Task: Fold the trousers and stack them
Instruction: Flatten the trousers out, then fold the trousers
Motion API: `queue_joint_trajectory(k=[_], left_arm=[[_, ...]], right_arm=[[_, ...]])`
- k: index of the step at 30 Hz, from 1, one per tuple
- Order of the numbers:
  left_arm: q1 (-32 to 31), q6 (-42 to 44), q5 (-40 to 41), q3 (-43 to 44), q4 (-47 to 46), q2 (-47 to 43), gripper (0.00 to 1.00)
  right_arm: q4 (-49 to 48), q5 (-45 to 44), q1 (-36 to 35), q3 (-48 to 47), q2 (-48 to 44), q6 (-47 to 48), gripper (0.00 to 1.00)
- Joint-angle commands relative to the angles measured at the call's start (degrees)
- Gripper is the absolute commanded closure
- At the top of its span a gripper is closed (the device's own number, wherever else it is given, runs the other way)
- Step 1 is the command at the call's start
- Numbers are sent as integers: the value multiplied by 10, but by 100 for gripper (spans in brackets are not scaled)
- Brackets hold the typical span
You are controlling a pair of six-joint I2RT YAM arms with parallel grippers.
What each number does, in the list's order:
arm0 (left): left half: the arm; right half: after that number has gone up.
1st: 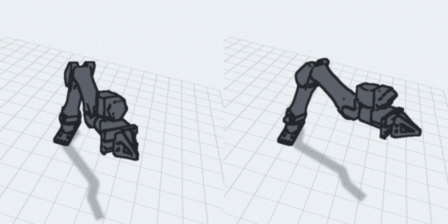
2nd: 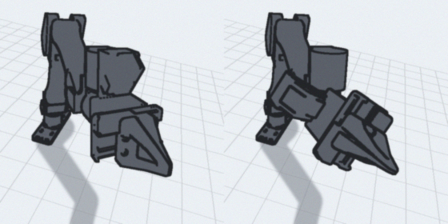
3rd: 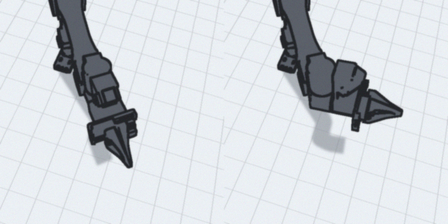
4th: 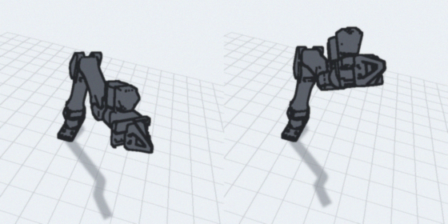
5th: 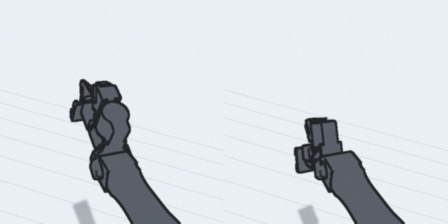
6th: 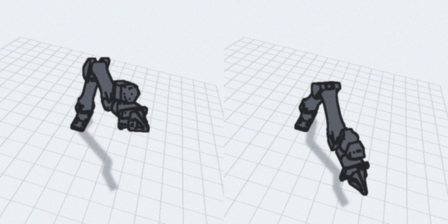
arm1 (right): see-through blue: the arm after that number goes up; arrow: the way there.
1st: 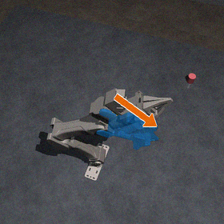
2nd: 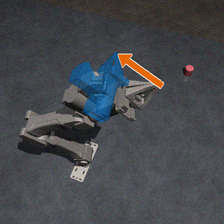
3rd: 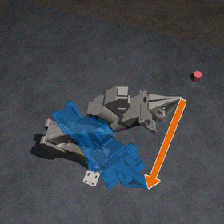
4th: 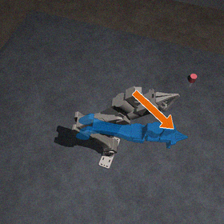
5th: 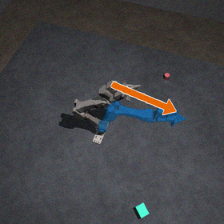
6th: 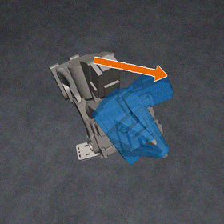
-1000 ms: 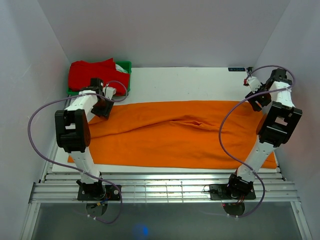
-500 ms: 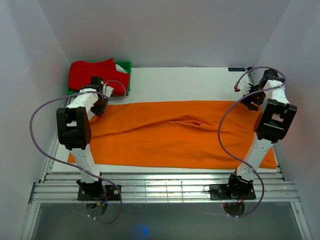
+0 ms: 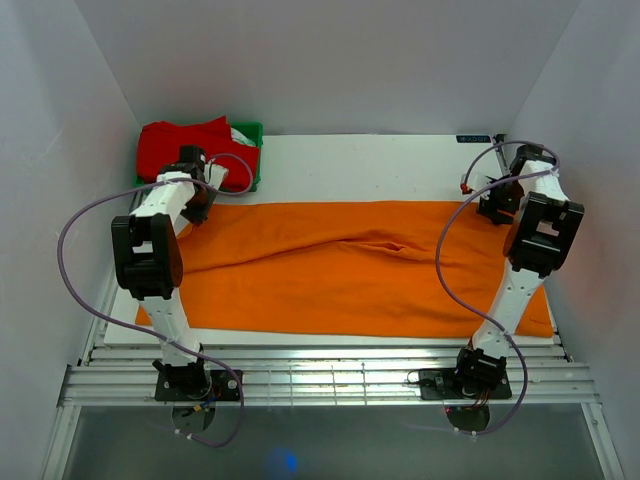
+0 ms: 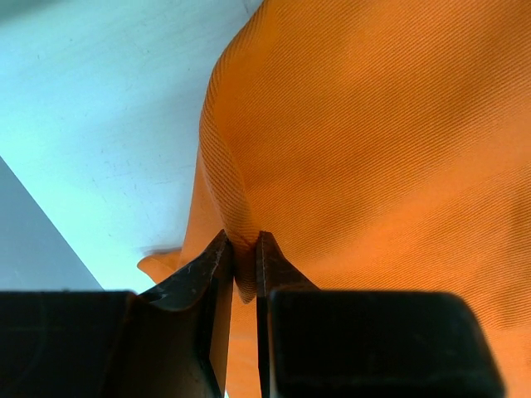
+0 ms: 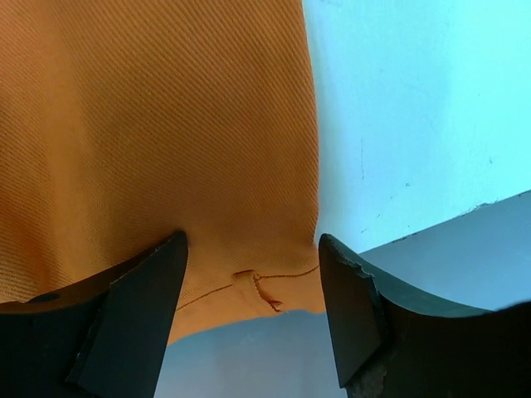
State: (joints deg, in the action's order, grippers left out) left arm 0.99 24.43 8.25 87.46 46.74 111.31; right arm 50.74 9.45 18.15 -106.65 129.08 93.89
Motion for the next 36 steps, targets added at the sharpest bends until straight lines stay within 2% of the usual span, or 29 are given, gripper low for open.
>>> queue_joint_trajectory(k=[1, 8, 16, 27, 30, 31, 33, 34, 36], left_arm=[[1, 11, -14, 24, 5, -7, 100], [6, 25, -17, 31, 12, -14, 100], [16, 27, -11, 34, 13, -11, 100], [45, 36, -17, 34, 12, -3, 100], [58, 39, -33, 39, 9, 0, 100], [61, 40, -39, 42, 7, 0, 100], [74, 42, -70, 50, 4, -4, 100], [80, 45, -81, 53, 1, -12, 100], [93, 51, -116, 59, -13, -24, 100]], right_arm=[[12, 9, -11, -7, 1, 18, 30], [18, 25, -3, -45, -33, 56, 32], [9, -1, 14, -107, 20, 67, 30], [-13, -25, 11, -66, 71, 82, 31], [-9, -30, 7, -38, 63, 96, 38], [-3, -34, 5, -32, 61, 101, 47], [3, -40, 0, -24, 56, 101, 57], [6, -48, -3, -25, 54, 101, 68], [18, -51, -6, -33, 45, 98, 81]])
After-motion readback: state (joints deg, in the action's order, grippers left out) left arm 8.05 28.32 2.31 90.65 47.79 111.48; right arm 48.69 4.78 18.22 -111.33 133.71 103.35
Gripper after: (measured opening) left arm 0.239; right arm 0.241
